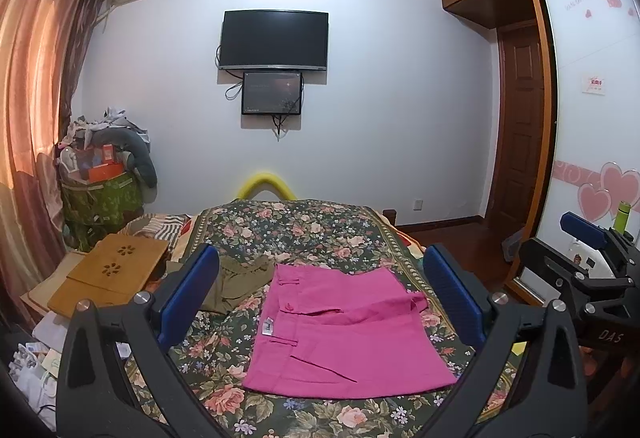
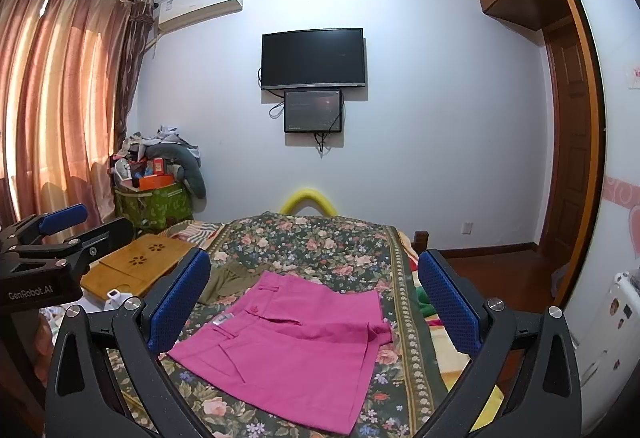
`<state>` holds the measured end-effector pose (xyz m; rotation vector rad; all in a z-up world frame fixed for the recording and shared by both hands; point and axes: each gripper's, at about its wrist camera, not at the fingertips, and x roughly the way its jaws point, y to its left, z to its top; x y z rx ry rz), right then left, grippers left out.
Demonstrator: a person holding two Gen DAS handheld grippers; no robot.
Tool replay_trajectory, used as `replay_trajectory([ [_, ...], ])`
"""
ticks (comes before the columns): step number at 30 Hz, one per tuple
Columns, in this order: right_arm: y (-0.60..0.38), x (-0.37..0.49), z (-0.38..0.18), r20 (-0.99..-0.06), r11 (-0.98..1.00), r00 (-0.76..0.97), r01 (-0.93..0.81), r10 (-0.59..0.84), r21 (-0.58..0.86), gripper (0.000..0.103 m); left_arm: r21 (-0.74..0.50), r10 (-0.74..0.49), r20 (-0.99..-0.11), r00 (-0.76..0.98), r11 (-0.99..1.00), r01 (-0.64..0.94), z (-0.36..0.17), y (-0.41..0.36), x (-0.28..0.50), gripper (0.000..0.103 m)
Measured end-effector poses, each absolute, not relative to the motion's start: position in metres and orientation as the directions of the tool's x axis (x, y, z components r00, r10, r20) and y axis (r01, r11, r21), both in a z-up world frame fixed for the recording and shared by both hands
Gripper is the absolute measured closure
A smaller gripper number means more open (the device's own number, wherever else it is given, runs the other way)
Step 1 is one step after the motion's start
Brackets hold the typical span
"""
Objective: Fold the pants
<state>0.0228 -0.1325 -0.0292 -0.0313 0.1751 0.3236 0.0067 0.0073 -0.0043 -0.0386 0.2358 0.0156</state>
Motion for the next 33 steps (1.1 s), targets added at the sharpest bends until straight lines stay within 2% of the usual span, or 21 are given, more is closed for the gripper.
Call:
replay_trajectory([
  [33,-0.1314,0.0206,-0.0237,-0.172,0.948,0.934,-0.317,0.312,-0.005,0.0,-0.03,0.019,-0.231,0.973,0.999,-0.027,-0.0044,0.0087,0.0086,0.0],
])
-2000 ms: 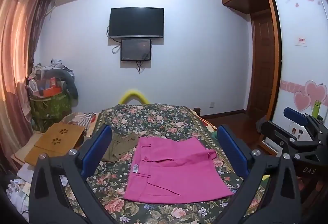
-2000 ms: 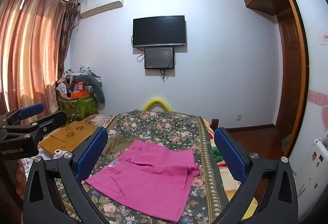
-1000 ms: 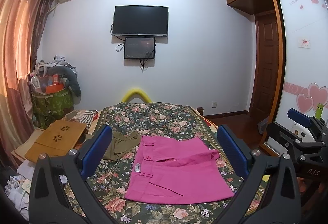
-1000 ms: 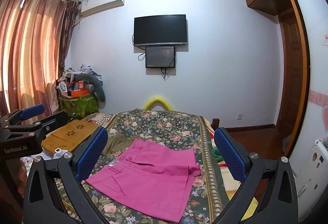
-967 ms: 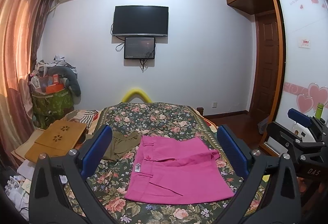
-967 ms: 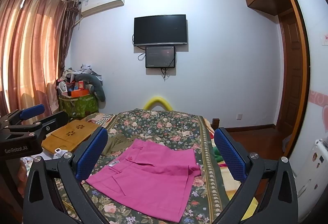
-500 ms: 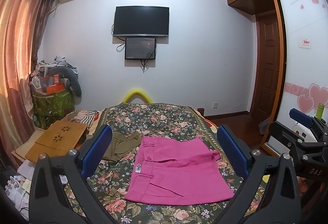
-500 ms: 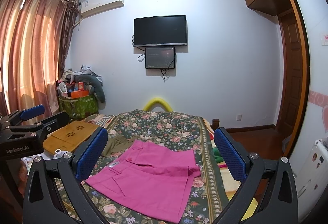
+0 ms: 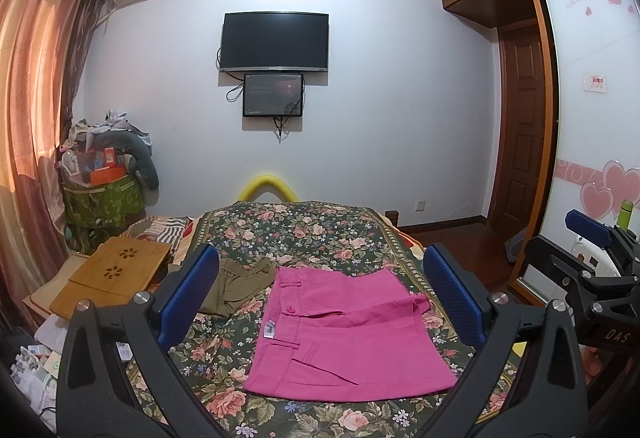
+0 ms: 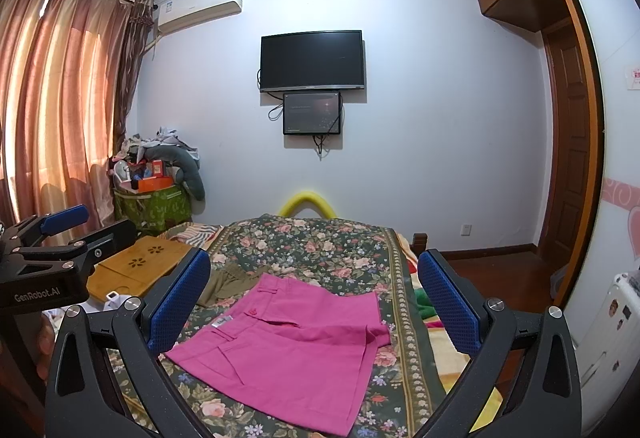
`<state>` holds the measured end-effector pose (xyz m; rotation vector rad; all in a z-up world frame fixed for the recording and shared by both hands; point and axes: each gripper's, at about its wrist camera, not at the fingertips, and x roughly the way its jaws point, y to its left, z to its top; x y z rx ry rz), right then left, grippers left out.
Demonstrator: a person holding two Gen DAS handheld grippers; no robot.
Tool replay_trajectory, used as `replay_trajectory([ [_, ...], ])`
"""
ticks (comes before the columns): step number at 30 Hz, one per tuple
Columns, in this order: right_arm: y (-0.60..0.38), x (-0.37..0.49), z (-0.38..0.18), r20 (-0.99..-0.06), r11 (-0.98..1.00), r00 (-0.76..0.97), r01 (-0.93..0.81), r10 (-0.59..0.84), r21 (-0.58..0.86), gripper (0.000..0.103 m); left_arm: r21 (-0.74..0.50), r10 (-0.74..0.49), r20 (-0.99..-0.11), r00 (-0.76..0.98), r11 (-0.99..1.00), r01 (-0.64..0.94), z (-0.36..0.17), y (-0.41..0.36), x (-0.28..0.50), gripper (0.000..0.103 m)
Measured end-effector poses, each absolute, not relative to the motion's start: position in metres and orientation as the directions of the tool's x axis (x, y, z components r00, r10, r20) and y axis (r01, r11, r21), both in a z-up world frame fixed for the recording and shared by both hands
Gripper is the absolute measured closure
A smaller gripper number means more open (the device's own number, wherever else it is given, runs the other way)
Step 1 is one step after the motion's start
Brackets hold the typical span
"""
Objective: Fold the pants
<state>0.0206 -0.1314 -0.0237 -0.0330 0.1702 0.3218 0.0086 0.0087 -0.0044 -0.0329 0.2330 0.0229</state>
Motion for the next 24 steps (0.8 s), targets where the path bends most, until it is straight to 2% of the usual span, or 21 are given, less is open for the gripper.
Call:
replay_trajectory([
  [24,-0.1349,0.0236,-0.0247,-0.18,0.95,0.935,-0.312,0.307,0.0,0.0,-0.028,0.029,-0.241,0.97,0.999,-0.037,-0.0059,0.0072,0.0134,0.0],
])
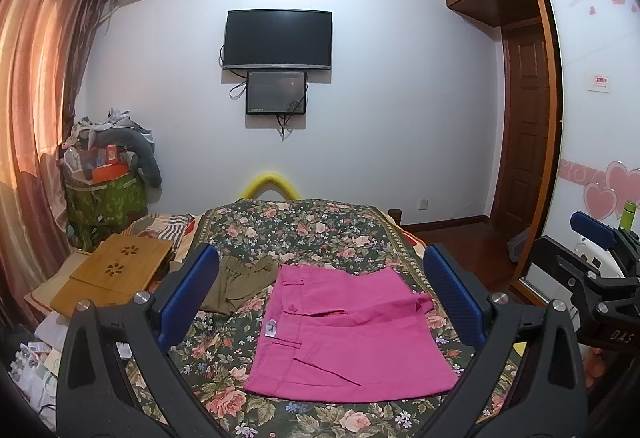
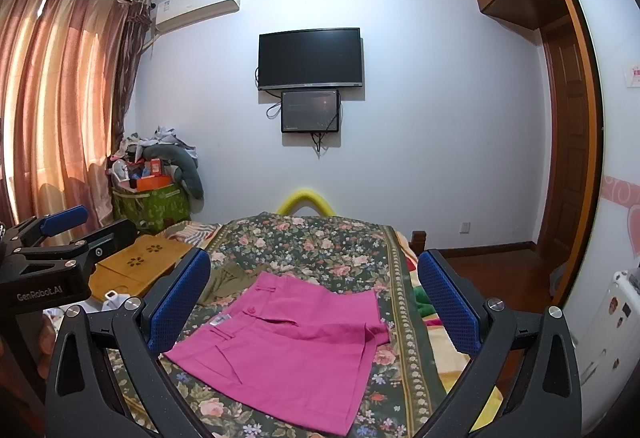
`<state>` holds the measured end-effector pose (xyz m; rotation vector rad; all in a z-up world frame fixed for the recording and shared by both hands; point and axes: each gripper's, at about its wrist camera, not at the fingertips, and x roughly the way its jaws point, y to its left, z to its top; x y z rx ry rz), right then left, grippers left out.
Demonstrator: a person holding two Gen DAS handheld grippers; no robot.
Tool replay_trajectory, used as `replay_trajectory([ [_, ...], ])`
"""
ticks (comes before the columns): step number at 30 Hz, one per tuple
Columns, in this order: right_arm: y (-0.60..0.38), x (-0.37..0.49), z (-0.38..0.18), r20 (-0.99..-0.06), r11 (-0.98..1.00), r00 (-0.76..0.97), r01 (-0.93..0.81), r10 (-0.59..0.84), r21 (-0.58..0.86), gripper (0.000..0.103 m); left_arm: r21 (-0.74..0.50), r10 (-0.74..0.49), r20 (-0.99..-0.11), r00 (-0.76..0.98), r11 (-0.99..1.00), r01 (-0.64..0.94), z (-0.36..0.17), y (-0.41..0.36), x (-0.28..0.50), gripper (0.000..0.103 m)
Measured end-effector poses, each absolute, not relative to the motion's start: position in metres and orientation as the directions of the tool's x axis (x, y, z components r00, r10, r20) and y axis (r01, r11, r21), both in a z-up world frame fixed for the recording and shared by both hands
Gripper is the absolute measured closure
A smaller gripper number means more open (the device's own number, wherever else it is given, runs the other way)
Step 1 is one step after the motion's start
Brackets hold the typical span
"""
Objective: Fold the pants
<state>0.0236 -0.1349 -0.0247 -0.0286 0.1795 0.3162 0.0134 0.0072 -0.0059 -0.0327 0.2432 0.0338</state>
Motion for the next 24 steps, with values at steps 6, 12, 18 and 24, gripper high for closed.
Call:
replay_trajectory([
  [6,-0.134,0.031,-0.03,-0.21,0.953,0.931,-0.304,0.297,0.001,0.0,-0.026,0.023,-0.28,0.96,0.999,-0.032,-0.013,0.009,0.031,0.0],
  [12,-0.132,0.055,-0.046,-0.284,0.95,0.91,-0.314,0.301,0.001,0.0,-0.023,0.014,-0.364,0.931,0.999,-0.024,-0.029,0.016,0.07,0.0],
  [18,-0.132,0.089,-0.07,-0.372,0.953,0.885,-0.303,0.279,-0.005,0.0,-0.059,-0.006,-0.481,0.877,0.998,-0.026,-0.061,0.034,0.125,0.0],
  [24,-0.139,0.131,-0.1,-0.477,0.962,0.847,-0.273,0.235,-0.01,0.0,-0.018,0.032,-0.584,0.811,0.998,-0.053,-0.1,0.049,0.184,0.0],
])
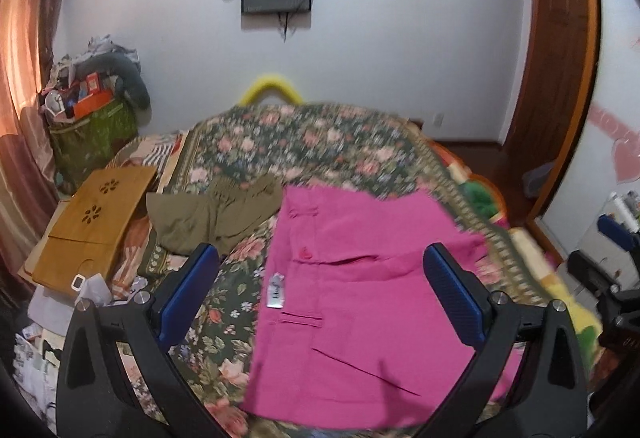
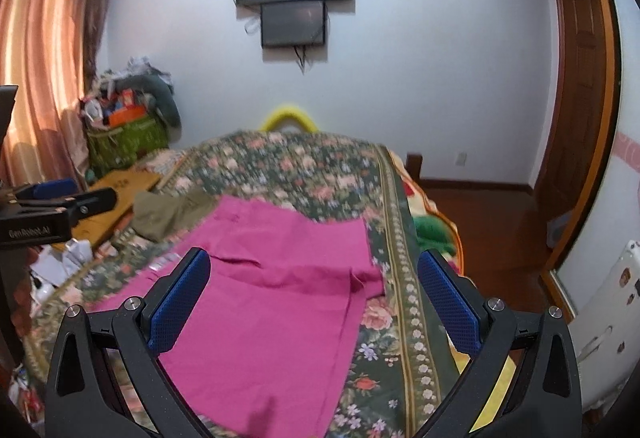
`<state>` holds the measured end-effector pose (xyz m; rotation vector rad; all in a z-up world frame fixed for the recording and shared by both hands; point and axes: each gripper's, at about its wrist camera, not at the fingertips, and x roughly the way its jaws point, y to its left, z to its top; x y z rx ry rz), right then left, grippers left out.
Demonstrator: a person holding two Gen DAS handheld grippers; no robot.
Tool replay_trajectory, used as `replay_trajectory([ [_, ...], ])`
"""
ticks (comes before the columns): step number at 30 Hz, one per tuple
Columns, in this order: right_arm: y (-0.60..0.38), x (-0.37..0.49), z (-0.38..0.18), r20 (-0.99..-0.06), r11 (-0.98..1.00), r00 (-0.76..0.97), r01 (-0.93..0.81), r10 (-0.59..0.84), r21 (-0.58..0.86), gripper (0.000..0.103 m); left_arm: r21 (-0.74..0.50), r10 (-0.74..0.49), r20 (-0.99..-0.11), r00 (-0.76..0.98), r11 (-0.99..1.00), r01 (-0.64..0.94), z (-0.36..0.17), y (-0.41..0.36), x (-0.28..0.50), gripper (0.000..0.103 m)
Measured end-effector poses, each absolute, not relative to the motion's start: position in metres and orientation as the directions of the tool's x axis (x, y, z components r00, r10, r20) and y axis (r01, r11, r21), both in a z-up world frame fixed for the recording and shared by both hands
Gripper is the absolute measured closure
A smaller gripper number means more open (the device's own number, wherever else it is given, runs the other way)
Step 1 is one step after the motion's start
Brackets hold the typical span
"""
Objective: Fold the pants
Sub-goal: 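Lower both tools to the pink trousers' leg hems and close both grippers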
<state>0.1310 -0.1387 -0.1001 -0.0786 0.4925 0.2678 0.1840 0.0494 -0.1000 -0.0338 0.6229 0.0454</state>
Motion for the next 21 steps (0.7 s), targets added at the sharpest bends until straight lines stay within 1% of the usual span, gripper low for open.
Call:
replay_trajectory([
  [6,-0.154,0.169,-0.126,-0.569,0.969,0.797,-0.245,0.202,-0.001,0.0,-0.031,0.027,-0.694,0.719,0.997,-0.067,-0.137,0.074,0.239,0.0],
  [10,-0.164,0.194,-0.138,-0.612,0.972,0.767,-0.236,0.194,0.011,0.0,0.003,0.045,-0.738,0.673,0.998,-0.063,-0.16,0.088,0.274,0.001],
  [12,-0.168,0.206,-0.142,-0.625,0.972,0.758,-0.236,0.188,0.006,0.001,0.032,0.052,-0.761,0.647,0.999,-0.042,-0.17,0.09,0.287,0.01],
  [15,-0.173,0.224,-0.149,-0.639,0.971,0.746,-0.237,0.187,0.008,0.004,0.048,0.045,-0.795,0.605,0.999,-0.011,-0.183,0.093,0.306,0.02],
  [16,-0.175,0.229,-0.15,-0.644,0.971,0.741,-0.239,0.19,0.012,0.005,0.039,0.034,-0.807,0.59,0.999,-0.004,-0.188,0.095,0.314,0.021],
  [18,-0.177,0.243,-0.154,-0.657,0.97,0.729,-0.241,0.192,0.015,0.012,0.022,0.017,-0.828,0.56,1.0,0.003,-0.198,0.099,0.328,0.029],
  [20,-0.179,0.254,-0.159,-0.672,0.97,0.715,-0.241,0.19,0.018,0.017,0.01,0.006,-0.846,0.534,1.0,0.004,-0.205,0.101,0.339,0.034],
  [21,-0.18,0.259,-0.161,-0.681,0.97,0.706,-0.24,0.191,0.023,0.022,-0.009,-0.01,-0.855,0.518,1.0,0.005,-0.21,0.104,0.347,0.037],
])
